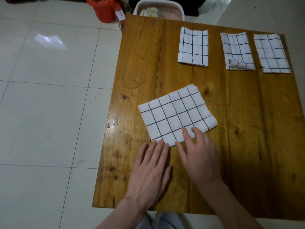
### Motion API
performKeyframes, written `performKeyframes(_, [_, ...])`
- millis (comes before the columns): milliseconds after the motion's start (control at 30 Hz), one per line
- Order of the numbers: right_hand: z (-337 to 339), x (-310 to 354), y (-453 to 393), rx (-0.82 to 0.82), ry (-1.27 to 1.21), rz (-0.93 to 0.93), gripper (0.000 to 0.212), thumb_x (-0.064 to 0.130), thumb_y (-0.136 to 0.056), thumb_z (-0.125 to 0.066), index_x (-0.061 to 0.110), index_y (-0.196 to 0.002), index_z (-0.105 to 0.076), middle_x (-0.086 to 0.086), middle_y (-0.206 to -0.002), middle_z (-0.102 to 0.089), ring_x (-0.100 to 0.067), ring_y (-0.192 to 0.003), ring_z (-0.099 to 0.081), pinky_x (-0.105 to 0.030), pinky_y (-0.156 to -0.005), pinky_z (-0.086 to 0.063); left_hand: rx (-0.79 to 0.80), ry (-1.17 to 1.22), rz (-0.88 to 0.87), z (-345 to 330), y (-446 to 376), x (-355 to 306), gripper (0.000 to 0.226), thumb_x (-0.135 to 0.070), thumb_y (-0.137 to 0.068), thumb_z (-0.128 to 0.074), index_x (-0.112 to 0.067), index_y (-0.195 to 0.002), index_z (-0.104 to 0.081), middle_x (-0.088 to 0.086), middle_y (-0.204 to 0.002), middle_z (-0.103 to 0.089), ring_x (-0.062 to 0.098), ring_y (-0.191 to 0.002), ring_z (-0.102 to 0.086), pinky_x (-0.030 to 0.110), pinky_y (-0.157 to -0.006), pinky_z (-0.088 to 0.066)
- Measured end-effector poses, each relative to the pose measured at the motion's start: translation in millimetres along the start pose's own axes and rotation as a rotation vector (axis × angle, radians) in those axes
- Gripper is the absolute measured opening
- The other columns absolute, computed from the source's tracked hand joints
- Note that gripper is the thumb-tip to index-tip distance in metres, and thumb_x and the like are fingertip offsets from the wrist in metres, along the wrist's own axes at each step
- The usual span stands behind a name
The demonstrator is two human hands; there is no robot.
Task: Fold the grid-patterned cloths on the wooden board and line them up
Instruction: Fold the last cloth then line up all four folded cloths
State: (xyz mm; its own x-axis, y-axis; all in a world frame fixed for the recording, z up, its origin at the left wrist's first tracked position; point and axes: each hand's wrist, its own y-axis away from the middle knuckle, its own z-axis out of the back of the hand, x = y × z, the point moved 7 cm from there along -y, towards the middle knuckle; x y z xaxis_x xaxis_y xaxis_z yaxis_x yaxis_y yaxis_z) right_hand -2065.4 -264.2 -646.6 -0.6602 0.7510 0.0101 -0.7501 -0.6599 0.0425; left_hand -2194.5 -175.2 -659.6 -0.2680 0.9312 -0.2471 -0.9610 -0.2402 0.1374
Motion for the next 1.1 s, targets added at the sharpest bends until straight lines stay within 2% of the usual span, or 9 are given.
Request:
performKeyframes(167, [-0.4,7.5,9.2,0.026,-0.017,-0.053,0.061,0.053,-0.104,-0.036,0.012,-0.145,-0.057,-0.014,-0.129,-0.062,-0.028,-0.111,-0.061,-0.039,-0.081,-0.053,-0.008,-0.025,0.087,-0.2,-4.2,22.5,0.061,-0.046,-0.109,-0.033,-0.014,-0.161,-0.036,0.008,-0.169,-0.032,0.026,-0.159,-0.024,0.054,-0.126,-0.021])
performKeyframes(267, [4.2,11.7,17.2,-0.036,-0.095,0.013,0.059,0.048,-0.106,-0.038,0.011,-0.150,-0.053,-0.010,-0.140,-0.060,-0.026,-0.126,-0.058,-0.040,-0.092,-0.054,-0.030,-0.031,0.087,1.7,-5.4,26.7,0.066,-0.045,-0.109,-0.034,-0.012,-0.165,-0.026,0.009,-0.173,-0.021,0.025,-0.161,-0.013,0.053,-0.128,-0.016])
performKeyframes(300, [3.8,15.7,22.1,-0.036,-0.125,0.058,0.058,0.046,-0.107,-0.037,0.011,-0.153,-0.050,-0.010,-0.149,-0.056,-0.025,-0.136,-0.053,-0.042,-0.101,-0.052,-0.041,-0.031,0.072,2.8,-4.7,25.0,0.067,-0.044,-0.108,-0.035,-0.011,-0.165,-0.024,0.009,-0.173,-0.019,0.024,-0.162,-0.011,0.052,-0.128,-0.016])
performKeyframes(367, [-2.1,26.5,33.8,0.006,-0.171,0.164,0.059,0.044,-0.112,-0.029,0.011,-0.159,-0.039,-0.007,-0.165,-0.041,-0.022,-0.155,-0.033,-0.045,-0.120,-0.038,-0.052,-0.029,0.014,3.8,-1.5,14.9,0.067,-0.039,-0.107,-0.038,-0.008,-0.165,-0.022,0.009,-0.174,-0.018,0.024,-0.161,-0.012,0.051,-0.127,-0.017])
performKeyframes(433, [-11.1,33.3,44.3,0.059,-0.192,0.239,0.060,0.045,-0.114,-0.021,0.013,-0.163,-0.030,-0.003,-0.171,-0.026,-0.018,-0.160,-0.018,-0.045,-0.127,-0.026,-0.032,-0.020,-0.056,-1.3,3.6,0.1,0.068,-0.038,-0.107,-0.038,-0.007,-0.165,-0.020,0.010,-0.174,-0.016,0.023,-0.162,-0.012,0.049,-0.125,-0.021])
performKeyframes(633, [-33.1,27.5,52.9,0.170,-0.194,0.282,0.064,0.052,-0.112,-0.019,0.017,-0.166,-0.017,0.002,-0.175,-0.012,-0.013,-0.161,-0.010,-0.045,-0.126,-0.019,0.001,-0.010,-0.039,-15.7,8.8,-4.5,0.068,-0.037,-0.107,-0.039,-0.009,-0.165,-0.020,0.007,-0.174,-0.015,0.022,-0.162,-0.012,0.046,-0.125,-0.020])
performKeyframes(867, [-31.8,23.8,50.4,0.168,-0.194,0.287,0.067,0.055,-0.112,-0.024,0.016,-0.165,-0.022,0.001,-0.174,-0.018,-0.013,-0.160,-0.014,-0.045,-0.127,-0.020,-0.021,-0.010,-0.031,-14.4,7.8,-4.4,0.066,-0.038,-0.107,-0.034,-0.009,-0.165,-0.023,0.007,-0.173,-0.020,0.021,-0.161,-0.016,0.050,-0.126,-0.019])
performKeyframes(1000, [-31.1,21.6,49.0,0.162,-0.169,0.296,0.067,0.056,-0.111,-0.024,0.016,-0.165,-0.025,0.002,-0.173,-0.019,-0.012,-0.160,-0.015,-0.044,-0.127,-0.019,-0.023,0.032,0.042,-14.6,6.8,5.2,0.065,-0.034,-0.105,-0.037,-0.012,-0.165,-0.025,0.004,-0.172,-0.025,0.017,-0.160,-0.018,0.053,-0.127,-0.021])
performKeyframes(1100, [-32.3,16.4,48.7,0.160,-0.162,0.281,0.067,0.056,-0.111,-0.026,0.016,-0.165,-0.024,0.002,-0.173,-0.020,-0.011,-0.160,-0.014,-0.043,-0.127,-0.019,-0.009,0.024,0.062,-17.2,9.2,9.2,0.063,-0.035,-0.107,-0.036,-0.012,-0.165,-0.024,0.003,-0.173,-0.022,0.016,-0.161,-0.015,0.055,-0.127,-0.023])
